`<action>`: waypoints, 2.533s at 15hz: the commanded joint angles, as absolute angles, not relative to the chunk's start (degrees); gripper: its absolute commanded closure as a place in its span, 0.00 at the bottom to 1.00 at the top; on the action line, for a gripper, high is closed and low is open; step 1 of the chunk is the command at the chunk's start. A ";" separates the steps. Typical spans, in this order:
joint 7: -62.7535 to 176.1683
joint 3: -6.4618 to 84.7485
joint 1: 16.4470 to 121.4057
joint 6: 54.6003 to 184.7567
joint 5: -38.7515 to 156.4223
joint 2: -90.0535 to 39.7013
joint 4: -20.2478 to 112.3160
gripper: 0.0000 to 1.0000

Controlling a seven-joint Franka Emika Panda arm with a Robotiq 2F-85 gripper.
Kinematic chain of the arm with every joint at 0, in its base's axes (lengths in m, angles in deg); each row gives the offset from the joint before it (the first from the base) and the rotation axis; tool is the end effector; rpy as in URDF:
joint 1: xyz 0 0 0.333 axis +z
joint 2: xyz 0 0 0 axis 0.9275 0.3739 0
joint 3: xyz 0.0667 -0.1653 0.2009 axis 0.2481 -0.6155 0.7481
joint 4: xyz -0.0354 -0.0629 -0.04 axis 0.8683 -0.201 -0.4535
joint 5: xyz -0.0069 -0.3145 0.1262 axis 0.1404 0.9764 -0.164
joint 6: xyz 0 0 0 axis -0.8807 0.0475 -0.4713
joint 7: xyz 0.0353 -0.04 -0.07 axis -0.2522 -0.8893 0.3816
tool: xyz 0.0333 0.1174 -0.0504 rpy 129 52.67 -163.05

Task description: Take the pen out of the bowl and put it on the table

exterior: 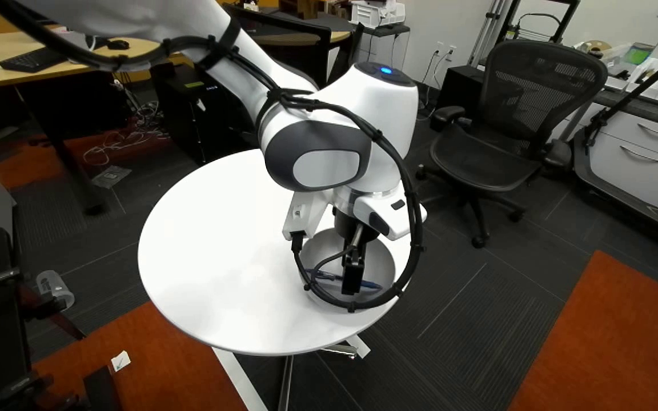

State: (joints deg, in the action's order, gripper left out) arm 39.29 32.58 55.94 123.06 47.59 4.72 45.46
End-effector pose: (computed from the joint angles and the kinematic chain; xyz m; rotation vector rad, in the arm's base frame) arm 0.5785 -0.2271 0.1429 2.8430 -1.2529 0.0190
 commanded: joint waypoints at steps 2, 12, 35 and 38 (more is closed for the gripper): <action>38.27 32.14 55.70 121.72 45.95 6.39 43.53 0.00; 38.47 31.93 55.56 121.95 46.05 6.97 43.39 0.90; 24.35 34.28 65.60 123.88 43.90 -10.67 48.36 0.97; 23.53 36.38 65.30 121.88 41.80 -7.92 45.64 0.97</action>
State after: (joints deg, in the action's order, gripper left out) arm 24.80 34.94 65.66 123.71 44.29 -10.07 48.18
